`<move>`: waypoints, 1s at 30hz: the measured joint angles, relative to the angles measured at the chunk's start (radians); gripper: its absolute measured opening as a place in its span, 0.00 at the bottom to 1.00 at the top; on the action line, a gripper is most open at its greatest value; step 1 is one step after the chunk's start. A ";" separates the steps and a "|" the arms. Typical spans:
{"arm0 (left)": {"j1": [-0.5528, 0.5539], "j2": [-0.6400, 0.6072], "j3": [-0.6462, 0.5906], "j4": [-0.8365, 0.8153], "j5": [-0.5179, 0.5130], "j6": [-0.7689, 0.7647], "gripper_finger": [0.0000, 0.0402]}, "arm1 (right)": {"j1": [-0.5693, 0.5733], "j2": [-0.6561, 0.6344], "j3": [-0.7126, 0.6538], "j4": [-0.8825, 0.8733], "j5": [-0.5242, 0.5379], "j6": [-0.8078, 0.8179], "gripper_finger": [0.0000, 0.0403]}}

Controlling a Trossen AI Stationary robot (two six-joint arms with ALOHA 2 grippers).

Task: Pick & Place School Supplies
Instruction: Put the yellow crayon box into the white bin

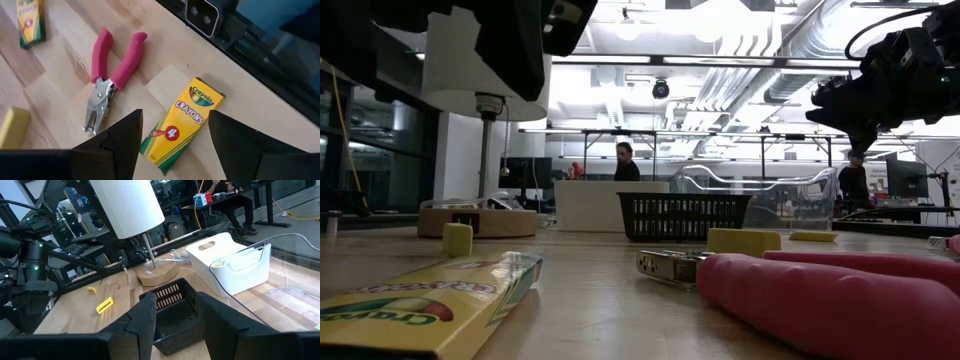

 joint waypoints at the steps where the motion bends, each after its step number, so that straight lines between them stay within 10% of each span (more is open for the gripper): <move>1: 0.000 0.000 0.000 0.000 -0.001 0.023 0.55 | 0.000 0.000 0.000 0.000 0.000 0.000 0.33; 30: 0.051 0.049 0.037 -0.116 0.072 0.051 0.55 | 0.000 0.000 0.000 0.000 0.000 0.000 0.33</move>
